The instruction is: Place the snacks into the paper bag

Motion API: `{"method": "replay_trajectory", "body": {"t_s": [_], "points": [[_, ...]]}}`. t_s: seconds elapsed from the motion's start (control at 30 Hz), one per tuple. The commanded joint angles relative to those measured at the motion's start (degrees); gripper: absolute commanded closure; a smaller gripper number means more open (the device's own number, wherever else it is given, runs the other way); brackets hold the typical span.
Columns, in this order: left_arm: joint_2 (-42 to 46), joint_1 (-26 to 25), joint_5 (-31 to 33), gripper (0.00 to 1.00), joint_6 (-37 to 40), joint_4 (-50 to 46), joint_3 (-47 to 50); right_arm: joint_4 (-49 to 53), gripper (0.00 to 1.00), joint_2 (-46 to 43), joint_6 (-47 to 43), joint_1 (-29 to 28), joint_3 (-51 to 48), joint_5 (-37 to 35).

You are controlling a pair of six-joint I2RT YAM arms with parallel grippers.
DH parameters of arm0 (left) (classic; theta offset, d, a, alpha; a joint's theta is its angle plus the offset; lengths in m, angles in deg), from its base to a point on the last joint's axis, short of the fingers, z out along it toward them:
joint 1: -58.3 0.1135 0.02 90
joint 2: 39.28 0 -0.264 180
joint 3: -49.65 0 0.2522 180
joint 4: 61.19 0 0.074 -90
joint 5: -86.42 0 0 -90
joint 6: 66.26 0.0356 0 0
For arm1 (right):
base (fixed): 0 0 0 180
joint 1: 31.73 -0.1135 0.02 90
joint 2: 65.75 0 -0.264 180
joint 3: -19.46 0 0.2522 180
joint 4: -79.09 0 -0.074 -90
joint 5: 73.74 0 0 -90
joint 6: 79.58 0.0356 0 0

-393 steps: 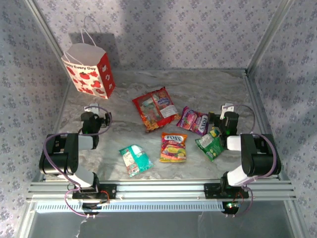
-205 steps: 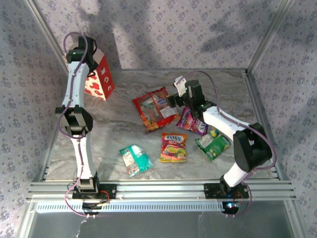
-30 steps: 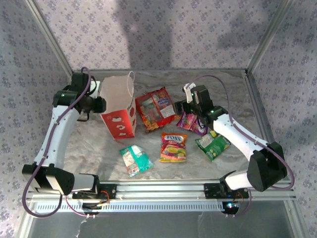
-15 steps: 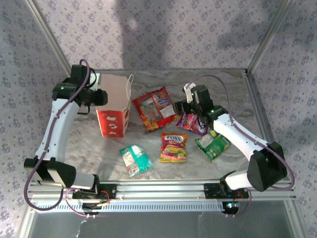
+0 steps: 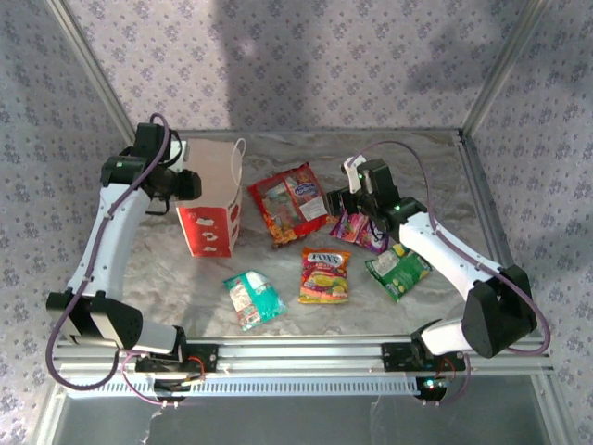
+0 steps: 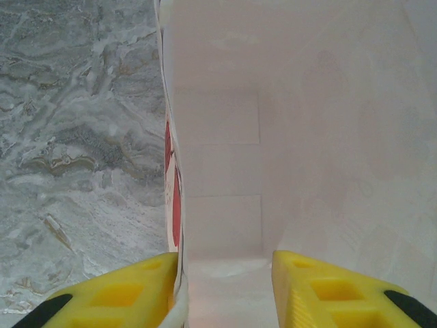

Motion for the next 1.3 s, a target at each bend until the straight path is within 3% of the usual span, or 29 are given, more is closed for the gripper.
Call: {"method": "replay_trajectory", "body": {"t_s": [0.0, 0.3, 0.6, 0.73, 0.87, 1.27], "points": [[-1.3, 1.3, 0.2, 0.64, -0.9, -0.5, 0.6, 1.7, 0.00, 0.6, 1.2, 0.3, 2.3, 0.8], [-1.0, 4.9, -8.1, 0.87, -2.8, 2.6, 3.2, 2.2, 0.00, 0.4, 1.1, 0.3, 3.1, 0.5], [-1.2, 5.1, -15.4, 0.90, -4.1, 3.6, 4.3, 2.5, 0.00, 0.1, 0.9, 0.3, 3.4, 0.2], [-1.2, 5.1, -12.7, 0.83, -5.1, 2.2, 4.2, 2.6, 0.00, 0.0, 0.9, 0.3, 3.1, 0.5], [-0.4, 5.0, -12.4, 0.64, -5.5, 1.3, 4.1, 2.8, 0.00, 0.1, 0.8, 0.3, 2.9, 0.4], [0.4, 3.9, -14.8, 0.43, 0.2, 0.6, 3.1, 2.6, 0.00, 0.6, 1.1, 0.3, 3.1, 0.9]]}}
